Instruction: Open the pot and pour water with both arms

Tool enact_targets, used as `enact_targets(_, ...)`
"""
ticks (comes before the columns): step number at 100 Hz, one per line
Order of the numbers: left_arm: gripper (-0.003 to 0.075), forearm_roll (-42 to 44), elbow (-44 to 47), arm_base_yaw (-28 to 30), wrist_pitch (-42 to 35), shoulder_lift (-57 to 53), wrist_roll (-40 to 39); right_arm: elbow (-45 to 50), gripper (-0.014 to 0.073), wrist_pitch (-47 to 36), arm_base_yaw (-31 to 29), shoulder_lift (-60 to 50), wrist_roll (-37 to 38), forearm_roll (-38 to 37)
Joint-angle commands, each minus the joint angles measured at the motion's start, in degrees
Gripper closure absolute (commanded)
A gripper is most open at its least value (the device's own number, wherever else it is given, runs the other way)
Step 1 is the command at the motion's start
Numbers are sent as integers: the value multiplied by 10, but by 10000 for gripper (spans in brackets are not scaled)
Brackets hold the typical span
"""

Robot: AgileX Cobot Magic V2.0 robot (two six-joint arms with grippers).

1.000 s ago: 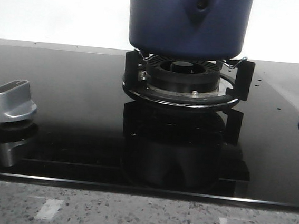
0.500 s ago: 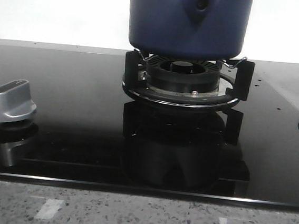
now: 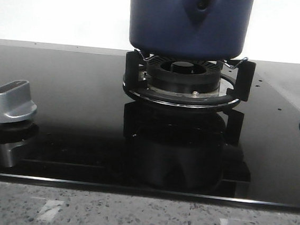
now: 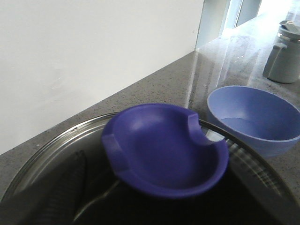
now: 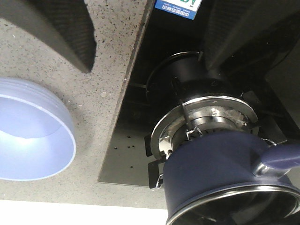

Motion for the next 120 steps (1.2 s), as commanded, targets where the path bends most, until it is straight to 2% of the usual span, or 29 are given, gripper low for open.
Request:
enact_targets(1, 239, -46, -17, 1, 23, -12, 10, -19, 146, -37, 1, 8, -6, 0)
enact_targets(16, 239, -71, -19, 1, 30, -10, 37, -19, 146, -35, 1, 8, -6, 0)
enact_targets(67, 241, -71, -34, 1, 32, -10, 48, -19, 146, -33, 1, 8, -6, 0)
enact_targets(74, 266, -71, -34, 1, 32, -10, 48, -19, 146, -32, 1, 8, -6, 0)
enact_targets(100, 430, -71, -34, 1, 50, -10, 48, -19, 146, -24, 1, 8, -6, 0)
enact_targets(120, 443, -71, -34, 1, 71, -15, 48, -19, 146, -24, 1, 8, -6, 0)
